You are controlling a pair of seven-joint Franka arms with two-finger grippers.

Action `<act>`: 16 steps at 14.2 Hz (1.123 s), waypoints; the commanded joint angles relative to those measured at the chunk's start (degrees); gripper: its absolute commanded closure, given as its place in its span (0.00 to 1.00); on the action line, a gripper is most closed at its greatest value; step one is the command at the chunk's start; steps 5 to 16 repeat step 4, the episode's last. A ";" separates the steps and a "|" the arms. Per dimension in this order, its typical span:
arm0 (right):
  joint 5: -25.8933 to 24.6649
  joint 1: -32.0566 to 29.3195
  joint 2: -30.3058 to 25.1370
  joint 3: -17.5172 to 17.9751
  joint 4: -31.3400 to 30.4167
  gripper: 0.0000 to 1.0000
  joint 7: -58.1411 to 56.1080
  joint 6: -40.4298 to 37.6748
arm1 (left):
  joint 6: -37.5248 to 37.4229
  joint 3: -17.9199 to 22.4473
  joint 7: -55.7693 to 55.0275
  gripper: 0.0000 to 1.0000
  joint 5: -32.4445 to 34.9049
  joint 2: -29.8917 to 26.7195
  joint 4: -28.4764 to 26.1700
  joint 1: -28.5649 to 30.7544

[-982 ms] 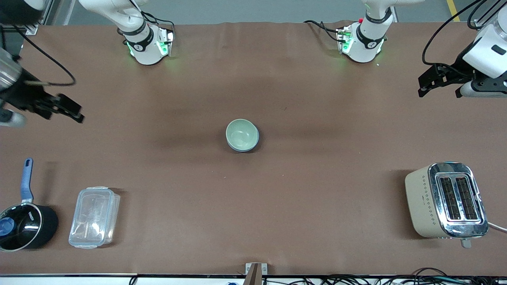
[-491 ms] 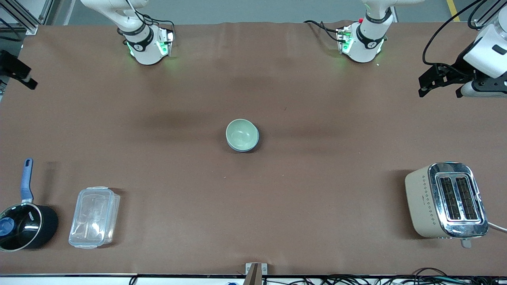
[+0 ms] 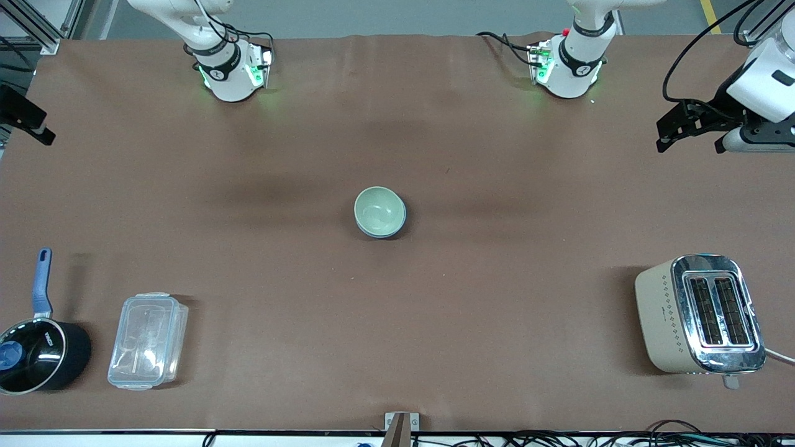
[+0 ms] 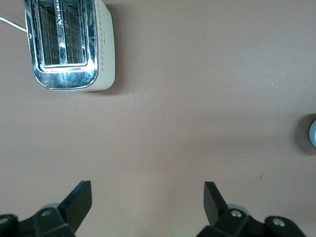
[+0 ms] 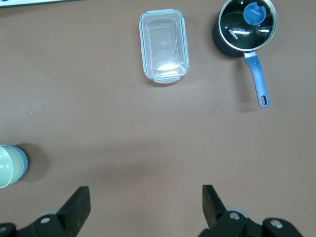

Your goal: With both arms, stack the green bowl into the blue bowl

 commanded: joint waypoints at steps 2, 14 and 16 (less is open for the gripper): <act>-1.31 -0.57 0.73 0.72 0.05 0.00 1.41 0.05 | 0.28 -0.28 0.41 0.00 0.38 -0.71 -0.12 0.34; -1.23 -0.66 1.70 0.72 0.13 0.00 1.32 0.23 | 0.28 -0.28 0.41 0.00 0.38 -0.71 -0.12 0.34; -1.23 -0.66 1.70 0.72 0.13 0.00 1.32 0.23 | 0.28 -0.28 0.41 0.00 0.38 -0.71 -0.12 0.34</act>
